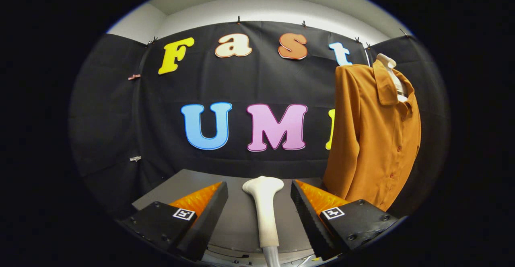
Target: Iron the clothes twice with a garment steamer, once on the left side and once on the right side.
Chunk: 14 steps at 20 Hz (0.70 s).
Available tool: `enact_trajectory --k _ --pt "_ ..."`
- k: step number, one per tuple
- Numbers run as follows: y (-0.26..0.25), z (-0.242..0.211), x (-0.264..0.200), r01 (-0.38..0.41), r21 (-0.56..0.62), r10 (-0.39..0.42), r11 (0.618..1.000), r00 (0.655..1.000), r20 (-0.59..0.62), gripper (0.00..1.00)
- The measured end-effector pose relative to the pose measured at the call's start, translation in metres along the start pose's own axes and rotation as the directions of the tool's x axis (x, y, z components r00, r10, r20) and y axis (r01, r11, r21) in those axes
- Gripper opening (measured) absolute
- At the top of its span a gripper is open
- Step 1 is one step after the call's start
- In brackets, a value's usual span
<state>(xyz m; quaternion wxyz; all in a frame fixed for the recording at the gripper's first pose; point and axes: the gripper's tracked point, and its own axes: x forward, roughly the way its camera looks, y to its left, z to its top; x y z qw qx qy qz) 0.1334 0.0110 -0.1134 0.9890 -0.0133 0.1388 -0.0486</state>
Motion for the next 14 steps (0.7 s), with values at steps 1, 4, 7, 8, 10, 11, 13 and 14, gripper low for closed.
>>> enact_trajectory --k 1,4,7,8,10,11,13,14 --pt "-0.002 -0.006 0.01 0.0 0.001 0.001 1.0 1.0 -0.024 0.98" --pt "-0.001 -0.031 0.036 -0.019 0.014 0.021 1.0 0.993 -0.119 0.98" --pt "-0.002 -0.057 0.057 -0.024 0.001 0.024 1.0 0.977 -0.212 0.99" --pt "-0.002 -0.062 0.063 -0.024 0.001 0.023 1.0 0.973 -0.229 0.98" --pt "-0.003 -0.068 0.074 -0.017 0.003 0.018 1.0 0.965 -0.26 0.98" --pt "-0.005 -0.071 0.078 -0.008 0.002 0.009 1.0 0.962 -0.272 0.98" --pt "-0.008 -0.082 0.087 -0.002 0.013 0.006 1.0 0.949 -0.314 0.98" --pt "-0.007 -0.089 0.089 -0.004 0.019 0.01 1.0 0.942 -0.335 0.98"
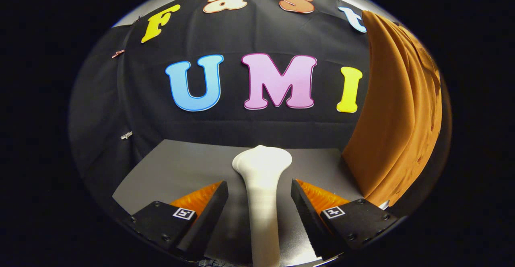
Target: Iron the clothes twice with a garment steamer, once on the left side and once on the right side.
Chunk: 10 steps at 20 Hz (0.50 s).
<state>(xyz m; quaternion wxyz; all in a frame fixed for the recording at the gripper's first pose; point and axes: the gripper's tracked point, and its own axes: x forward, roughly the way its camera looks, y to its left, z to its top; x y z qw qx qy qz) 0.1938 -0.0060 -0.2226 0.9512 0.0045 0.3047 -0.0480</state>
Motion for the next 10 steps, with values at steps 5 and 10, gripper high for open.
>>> enact_trajectory --k 5,10 --pt "-0.006 -0.021 0.016 0.029 0.013 -0.028 0.999 0.994 -0.106 0.99" --pt "-0.012 -0.028 0.02 0.036 -0.004 -0.036 0.999 0.988 -0.149 0.9"
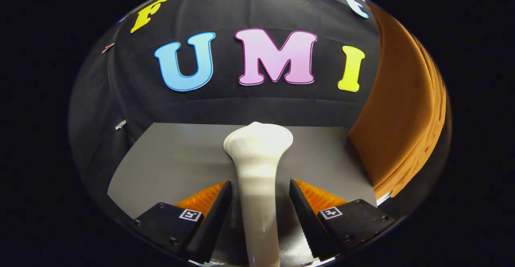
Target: Iron the clothes twice with a garment steamer, once on the left side and once on the right side.
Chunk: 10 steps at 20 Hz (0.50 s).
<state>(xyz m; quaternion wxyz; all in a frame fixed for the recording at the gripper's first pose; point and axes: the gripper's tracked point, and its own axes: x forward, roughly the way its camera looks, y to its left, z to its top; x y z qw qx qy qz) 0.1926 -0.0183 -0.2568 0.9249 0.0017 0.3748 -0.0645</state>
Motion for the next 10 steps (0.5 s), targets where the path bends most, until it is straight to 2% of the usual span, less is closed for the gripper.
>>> enact_trajectory --k 7,10 --pt "0.004 -0.01 0.01 -0.01 -0.012 0.009 1.0 0.998 -0.064 0.85" --pt "0.008 -0.007 0.011 -0.033 -0.009 0.032 0.999 0.998 -0.048 0.52"
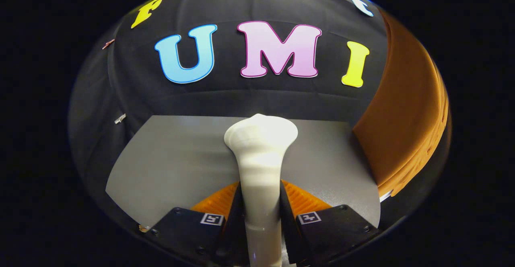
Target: Iron the clothes twice with a garment steamer, once on the left side and once on the right side.
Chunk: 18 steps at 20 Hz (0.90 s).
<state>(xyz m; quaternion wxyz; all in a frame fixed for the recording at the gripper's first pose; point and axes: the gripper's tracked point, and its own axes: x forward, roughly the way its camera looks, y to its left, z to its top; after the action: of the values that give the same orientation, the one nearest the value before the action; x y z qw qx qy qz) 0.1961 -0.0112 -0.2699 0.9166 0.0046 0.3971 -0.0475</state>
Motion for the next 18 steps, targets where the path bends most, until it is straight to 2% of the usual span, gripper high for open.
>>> enact_trajectory --k 3,11,14,18 --pt "0.002 0.001 -0.004 -0.02 -0.006 0.02 1.0 1.0 0.009 0.45" --pt "0.002 0.017 -0.025 -0.05 0.006 0.048 0.999 0.991 0.125 0.45" --pt "0.003 0.029 -0.046 -0.071 0.022 0.065 0.997 0.976 0.207 0.45" --pt "0.003 0.042 -0.086 -0.06 0.005 0.055 0.998 0.944 0.326 0.45"
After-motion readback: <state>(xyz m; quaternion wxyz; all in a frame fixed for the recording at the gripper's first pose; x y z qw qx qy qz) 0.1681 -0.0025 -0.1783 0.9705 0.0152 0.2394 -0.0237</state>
